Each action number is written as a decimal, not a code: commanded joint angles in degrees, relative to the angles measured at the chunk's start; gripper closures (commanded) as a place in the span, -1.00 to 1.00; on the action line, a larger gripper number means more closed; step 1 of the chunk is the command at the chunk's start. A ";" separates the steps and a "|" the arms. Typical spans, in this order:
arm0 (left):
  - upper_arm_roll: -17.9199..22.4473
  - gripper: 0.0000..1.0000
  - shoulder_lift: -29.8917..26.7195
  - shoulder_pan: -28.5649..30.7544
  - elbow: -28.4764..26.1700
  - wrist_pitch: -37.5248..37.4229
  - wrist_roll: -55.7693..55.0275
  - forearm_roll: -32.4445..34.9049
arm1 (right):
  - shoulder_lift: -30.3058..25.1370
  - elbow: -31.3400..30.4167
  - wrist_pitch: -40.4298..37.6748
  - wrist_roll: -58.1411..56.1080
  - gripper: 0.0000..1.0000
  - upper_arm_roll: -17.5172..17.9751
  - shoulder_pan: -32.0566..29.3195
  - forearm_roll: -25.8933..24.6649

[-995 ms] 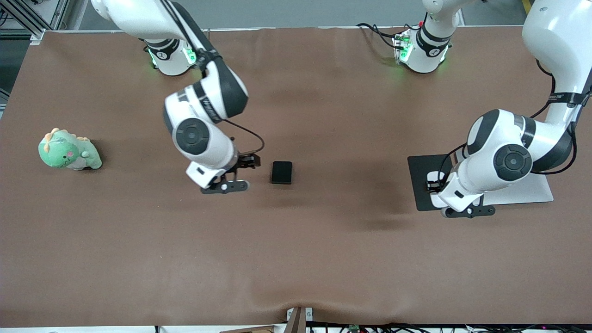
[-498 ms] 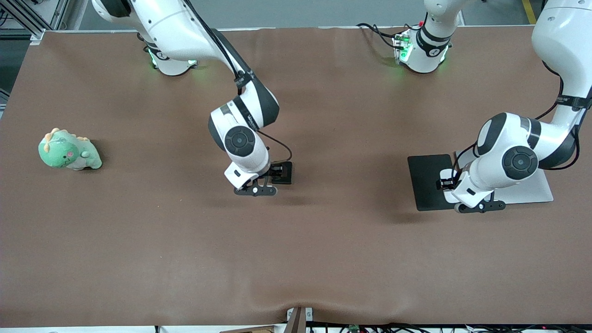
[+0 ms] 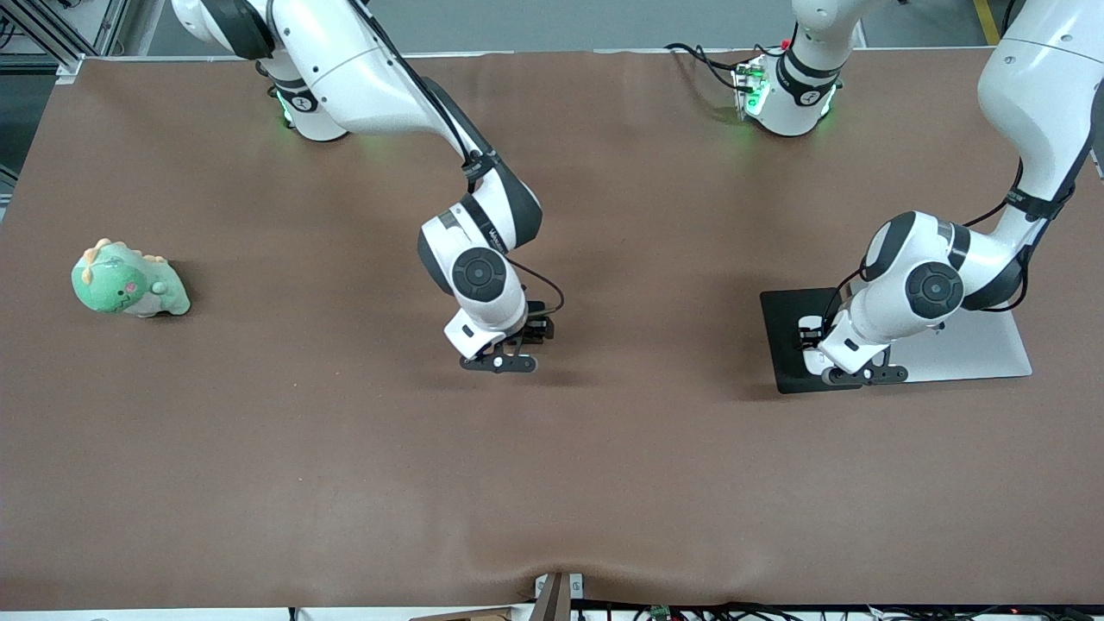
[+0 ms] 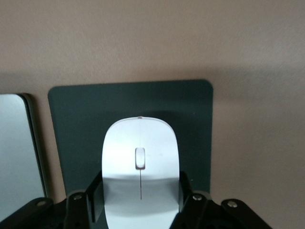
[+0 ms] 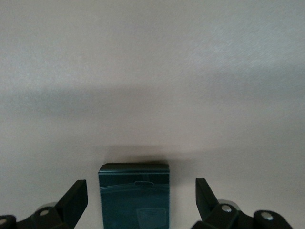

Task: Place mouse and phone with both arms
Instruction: 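Lower the mouse onto the pad while the right gripper grasps the phone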

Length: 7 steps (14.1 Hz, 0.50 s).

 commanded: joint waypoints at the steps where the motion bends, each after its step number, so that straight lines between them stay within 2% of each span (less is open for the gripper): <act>1: -0.87 -0.12 -0.06 3.34 -2.39 2.16 0.41 2.89 | 2.53 2.34 1.10 1.89 -1.00 -0.72 1.77 -1.52; 7: -0.78 -0.13 2.59 3.52 -2.48 4.62 -0.90 3.07 | 3.41 2.08 1.28 2.15 -1.00 -0.72 2.39 -1.79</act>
